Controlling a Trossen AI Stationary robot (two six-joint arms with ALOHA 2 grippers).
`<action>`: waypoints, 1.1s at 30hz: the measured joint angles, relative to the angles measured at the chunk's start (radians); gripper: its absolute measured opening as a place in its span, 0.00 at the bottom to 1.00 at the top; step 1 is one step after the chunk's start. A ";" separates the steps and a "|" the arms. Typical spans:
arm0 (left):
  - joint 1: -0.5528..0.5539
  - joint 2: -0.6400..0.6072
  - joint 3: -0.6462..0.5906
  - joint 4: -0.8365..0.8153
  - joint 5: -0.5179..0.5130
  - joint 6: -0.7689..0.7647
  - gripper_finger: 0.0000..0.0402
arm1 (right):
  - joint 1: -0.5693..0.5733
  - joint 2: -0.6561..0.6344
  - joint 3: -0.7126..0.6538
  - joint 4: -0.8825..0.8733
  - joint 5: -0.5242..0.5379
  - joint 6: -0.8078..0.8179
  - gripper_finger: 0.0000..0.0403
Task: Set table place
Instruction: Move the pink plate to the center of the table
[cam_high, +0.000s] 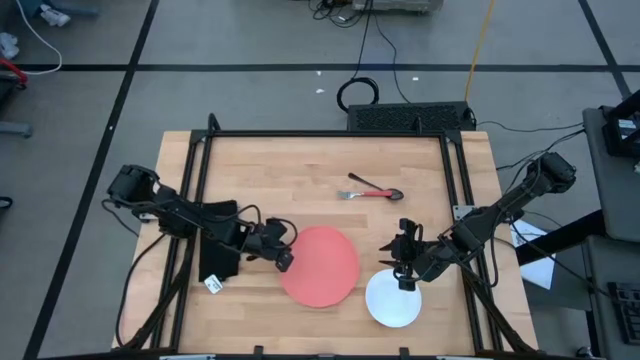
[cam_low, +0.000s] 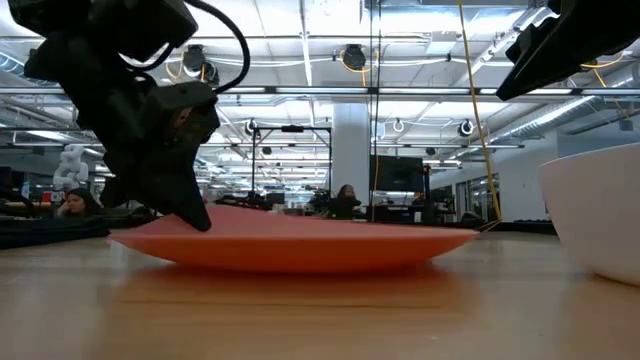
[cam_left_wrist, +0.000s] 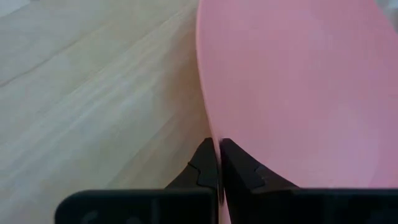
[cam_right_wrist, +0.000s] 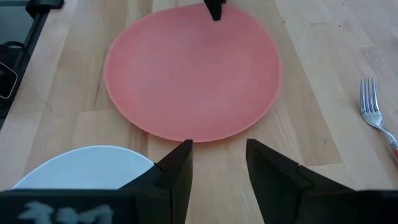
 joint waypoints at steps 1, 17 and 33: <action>0.000 0.010 0.000 0.004 -0.003 0.003 0.01 | 0.000 0.000 0.000 0.000 0.000 0.000 0.35; -0.001 0.028 0.000 0.010 -0.012 0.039 0.04 | 0.000 0.000 0.000 0.000 0.000 0.000 0.35; -0.001 0.028 -0.001 0.011 -0.027 0.127 0.13 | 0.000 0.000 0.000 0.000 0.000 0.000 0.35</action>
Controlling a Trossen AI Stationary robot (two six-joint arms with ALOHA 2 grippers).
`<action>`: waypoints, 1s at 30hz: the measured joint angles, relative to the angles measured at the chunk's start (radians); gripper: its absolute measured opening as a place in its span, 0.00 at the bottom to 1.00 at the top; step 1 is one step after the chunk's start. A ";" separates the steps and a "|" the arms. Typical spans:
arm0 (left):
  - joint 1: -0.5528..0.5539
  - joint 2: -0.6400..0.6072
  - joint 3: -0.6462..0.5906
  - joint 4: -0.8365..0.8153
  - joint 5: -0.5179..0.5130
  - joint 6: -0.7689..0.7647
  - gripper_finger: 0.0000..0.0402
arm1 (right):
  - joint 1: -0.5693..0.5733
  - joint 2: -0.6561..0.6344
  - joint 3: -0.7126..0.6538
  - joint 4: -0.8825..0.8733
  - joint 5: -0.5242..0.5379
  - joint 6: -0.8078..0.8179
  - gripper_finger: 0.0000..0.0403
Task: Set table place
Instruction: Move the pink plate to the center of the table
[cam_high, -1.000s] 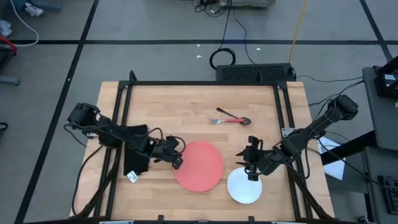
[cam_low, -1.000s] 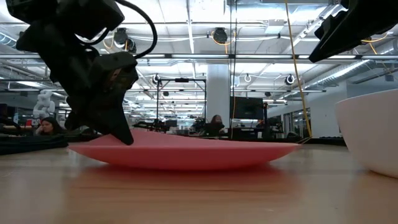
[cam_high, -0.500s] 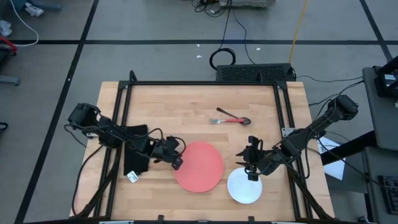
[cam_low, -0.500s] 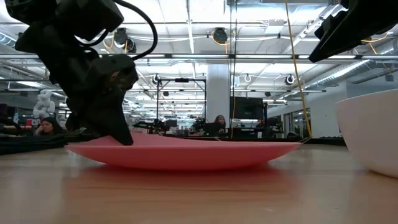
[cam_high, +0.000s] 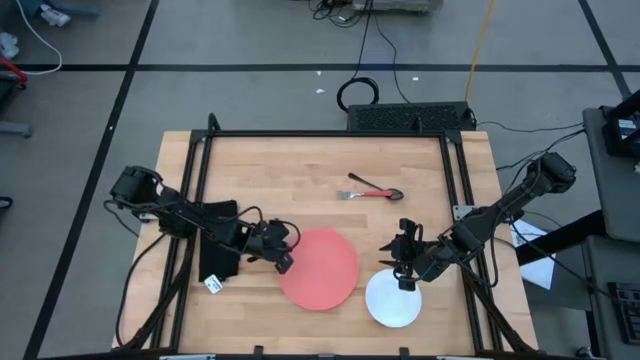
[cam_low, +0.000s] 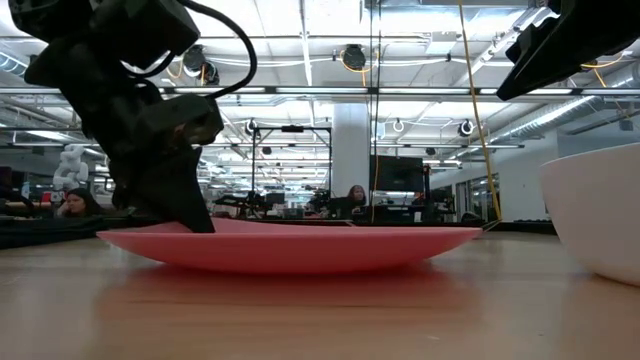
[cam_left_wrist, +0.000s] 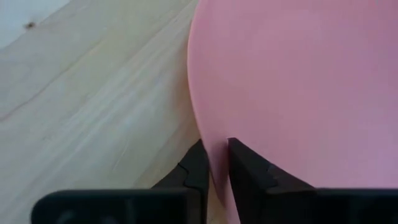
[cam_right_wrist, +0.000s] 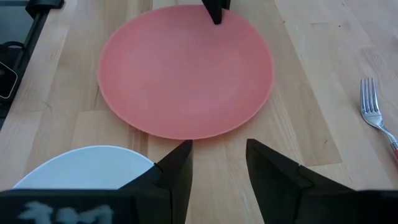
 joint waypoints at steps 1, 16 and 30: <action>0.000 0.000 0.000 0.007 -0.002 0.010 0.13 | 0.000 0.000 0.000 0.000 0.000 0.000 0.35; 0.000 0.002 -0.002 0.016 -0.020 0.056 0.26 | 0.000 0.000 0.000 0.000 0.000 0.000 0.35; 0.000 0.002 -0.002 0.040 -0.020 0.096 0.31 | 0.000 0.000 0.000 0.000 0.000 0.000 0.35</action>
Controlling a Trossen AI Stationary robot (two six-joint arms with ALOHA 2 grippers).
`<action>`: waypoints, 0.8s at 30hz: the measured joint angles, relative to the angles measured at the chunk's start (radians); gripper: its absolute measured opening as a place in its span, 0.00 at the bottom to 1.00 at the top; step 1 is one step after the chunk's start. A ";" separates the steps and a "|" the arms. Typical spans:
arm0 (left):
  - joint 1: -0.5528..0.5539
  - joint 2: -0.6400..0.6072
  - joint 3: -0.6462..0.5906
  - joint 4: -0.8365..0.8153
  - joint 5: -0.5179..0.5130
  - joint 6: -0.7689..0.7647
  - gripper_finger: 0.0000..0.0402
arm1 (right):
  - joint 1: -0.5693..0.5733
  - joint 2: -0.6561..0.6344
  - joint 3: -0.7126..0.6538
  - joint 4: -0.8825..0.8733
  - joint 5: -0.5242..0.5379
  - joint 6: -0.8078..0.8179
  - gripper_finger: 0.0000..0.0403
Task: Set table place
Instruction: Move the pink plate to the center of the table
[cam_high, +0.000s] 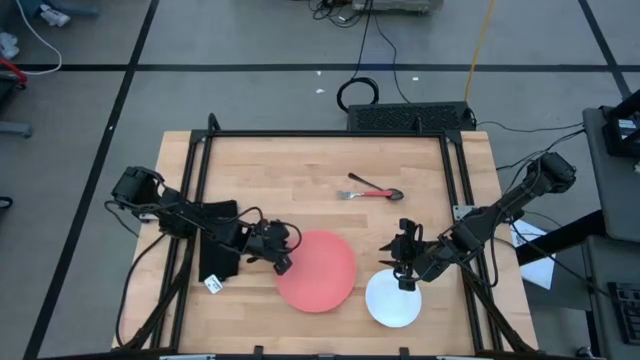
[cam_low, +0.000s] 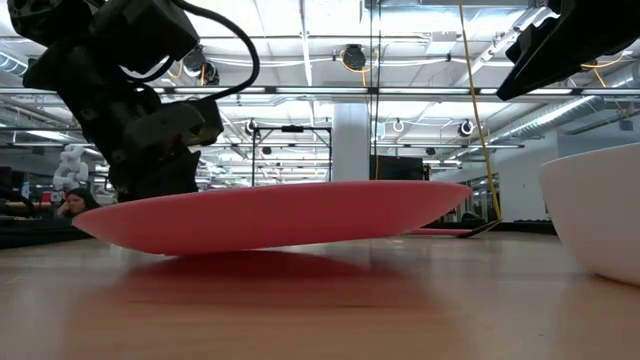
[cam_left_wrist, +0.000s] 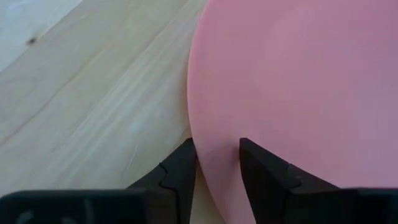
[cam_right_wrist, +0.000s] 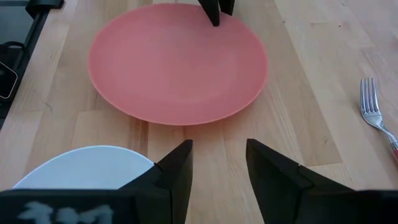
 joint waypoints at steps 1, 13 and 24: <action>0.000 0.000 0.000 0.002 0.000 0.008 0.31 | 0.000 0.000 0.000 0.000 0.000 0.000 0.35; 0.000 0.000 0.000 0.034 0.000 0.098 0.31 | 0.000 0.000 0.000 0.000 0.000 0.000 0.35; 0.000 0.000 0.000 0.052 -0.028 0.144 0.34 | 0.000 0.000 0.000 0.000 0.000 0.000 0.35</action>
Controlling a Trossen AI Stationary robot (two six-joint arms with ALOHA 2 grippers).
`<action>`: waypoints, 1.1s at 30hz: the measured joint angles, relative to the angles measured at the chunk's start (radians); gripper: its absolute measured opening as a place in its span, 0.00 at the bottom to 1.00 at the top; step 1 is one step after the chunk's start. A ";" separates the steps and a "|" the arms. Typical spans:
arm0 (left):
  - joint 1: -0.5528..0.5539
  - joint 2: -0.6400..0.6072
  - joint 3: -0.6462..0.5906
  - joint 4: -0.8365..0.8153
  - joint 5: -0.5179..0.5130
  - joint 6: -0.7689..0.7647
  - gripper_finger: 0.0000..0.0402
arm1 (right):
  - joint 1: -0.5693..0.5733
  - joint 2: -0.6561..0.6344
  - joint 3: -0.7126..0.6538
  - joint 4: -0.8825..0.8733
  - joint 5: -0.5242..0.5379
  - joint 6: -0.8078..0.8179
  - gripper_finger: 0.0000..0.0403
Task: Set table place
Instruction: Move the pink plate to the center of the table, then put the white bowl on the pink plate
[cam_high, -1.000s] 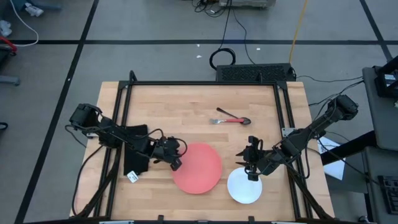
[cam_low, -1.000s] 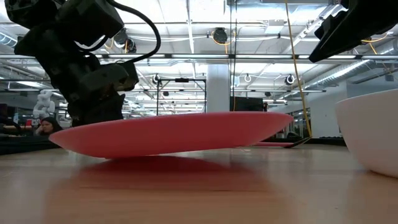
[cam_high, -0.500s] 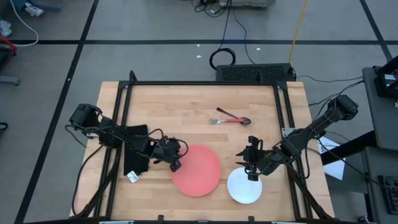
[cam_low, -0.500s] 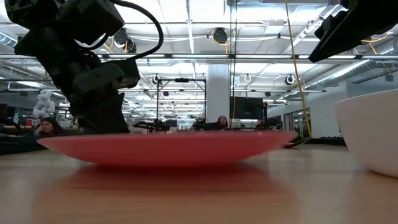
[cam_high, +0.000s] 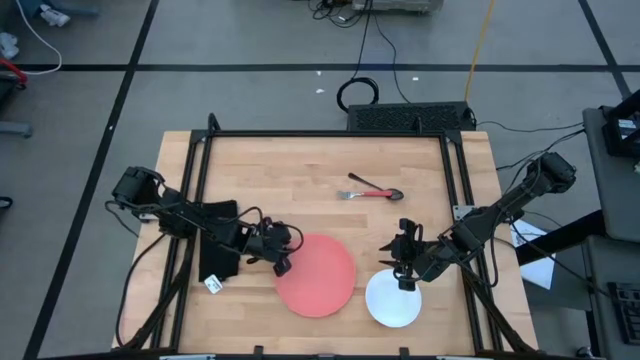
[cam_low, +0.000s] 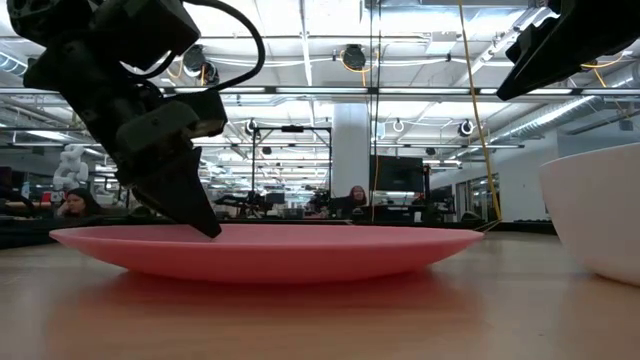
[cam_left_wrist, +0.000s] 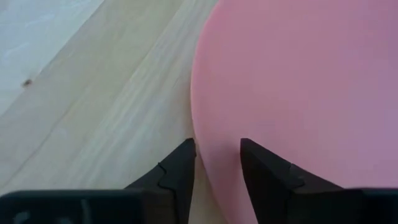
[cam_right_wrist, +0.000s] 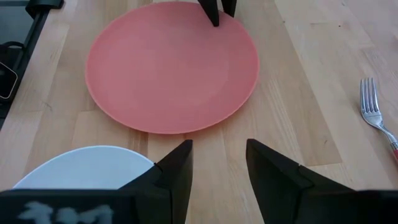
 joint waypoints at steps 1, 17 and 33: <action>0.000 0.000 0.000 0.000 -0.001 0.000 0.36 | 0.000 0.000 0.000 0.000 0.000 0.000 0.35; 0.001 -0.039 0.008 0.019 0.051 0.040 0.64 | 0.000 0.000 0.000 0.000 0.000 0.000 0.35; 0.014 -0.381 0.009 -0.273 -0.177 0.283 0.64 | 0.000 0.000 0.000 0.000 0.000 0.001 0.35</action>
